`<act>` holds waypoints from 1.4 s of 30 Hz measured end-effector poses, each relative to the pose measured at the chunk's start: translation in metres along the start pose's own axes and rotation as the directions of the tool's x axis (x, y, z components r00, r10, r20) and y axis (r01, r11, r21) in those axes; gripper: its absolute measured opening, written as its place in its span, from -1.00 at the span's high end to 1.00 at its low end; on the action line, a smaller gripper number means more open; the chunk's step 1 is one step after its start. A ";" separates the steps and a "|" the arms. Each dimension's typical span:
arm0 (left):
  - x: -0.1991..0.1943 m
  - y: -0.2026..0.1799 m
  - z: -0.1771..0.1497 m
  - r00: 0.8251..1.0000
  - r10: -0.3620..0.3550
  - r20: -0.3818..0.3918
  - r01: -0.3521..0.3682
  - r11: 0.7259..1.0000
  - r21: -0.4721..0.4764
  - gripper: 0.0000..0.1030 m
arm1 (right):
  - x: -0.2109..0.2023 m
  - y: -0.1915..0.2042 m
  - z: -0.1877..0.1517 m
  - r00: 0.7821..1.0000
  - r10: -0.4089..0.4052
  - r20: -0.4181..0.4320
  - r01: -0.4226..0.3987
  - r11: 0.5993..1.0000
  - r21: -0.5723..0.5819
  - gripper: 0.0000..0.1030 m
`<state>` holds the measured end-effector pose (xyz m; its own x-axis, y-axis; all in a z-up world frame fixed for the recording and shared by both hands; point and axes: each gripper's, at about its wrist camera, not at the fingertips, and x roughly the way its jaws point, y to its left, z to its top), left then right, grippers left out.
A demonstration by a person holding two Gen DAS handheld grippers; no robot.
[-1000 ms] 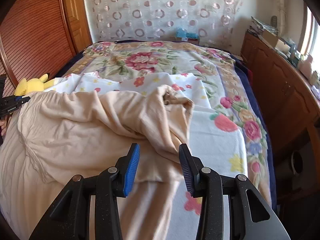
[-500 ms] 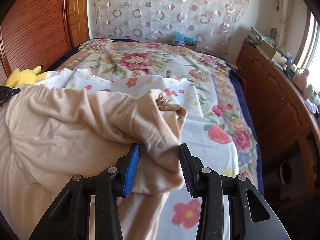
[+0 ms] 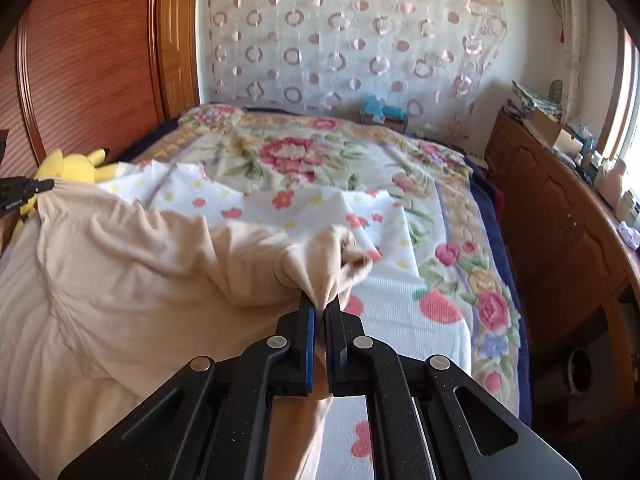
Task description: Fold small clothes
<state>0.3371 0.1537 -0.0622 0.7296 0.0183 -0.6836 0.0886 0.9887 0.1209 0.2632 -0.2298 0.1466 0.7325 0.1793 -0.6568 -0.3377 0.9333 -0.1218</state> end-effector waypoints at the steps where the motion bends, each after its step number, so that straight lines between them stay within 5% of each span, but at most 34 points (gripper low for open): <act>1: -0.004 0.001 0.002 1.000 -0.005 0.007 0.005 1.000 -0.007 0.91 | -0.004 0.001 -0.001 1.000 0.008 0.013 -0.009 1.000 0.001 0.93; 29: -0.108 0.028 0.001 0.981 -0.019 0.191 0.041 0.993 -0.114 0.91 | -0.104 -0.003 -0.024 0.976 0.061 0.209 -0.084 0.991 0.100 0.94; 42: -0.174 0.021 -0.075 0.980 -0.038 0.193 0.064 0.990 -0.128 0.91 | -0.153 0.008 -0.088 0.976 0.107 0.191 -0.130 0.985 0.111 0.94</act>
<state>0.1609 0.1825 0.0056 0.8427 -0.0488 -0.5361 0.0473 0.9987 -0.0165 0.0959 -0.2770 0.1807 0.7915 0.3344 -0.5116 -0.3625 0.9308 0.0477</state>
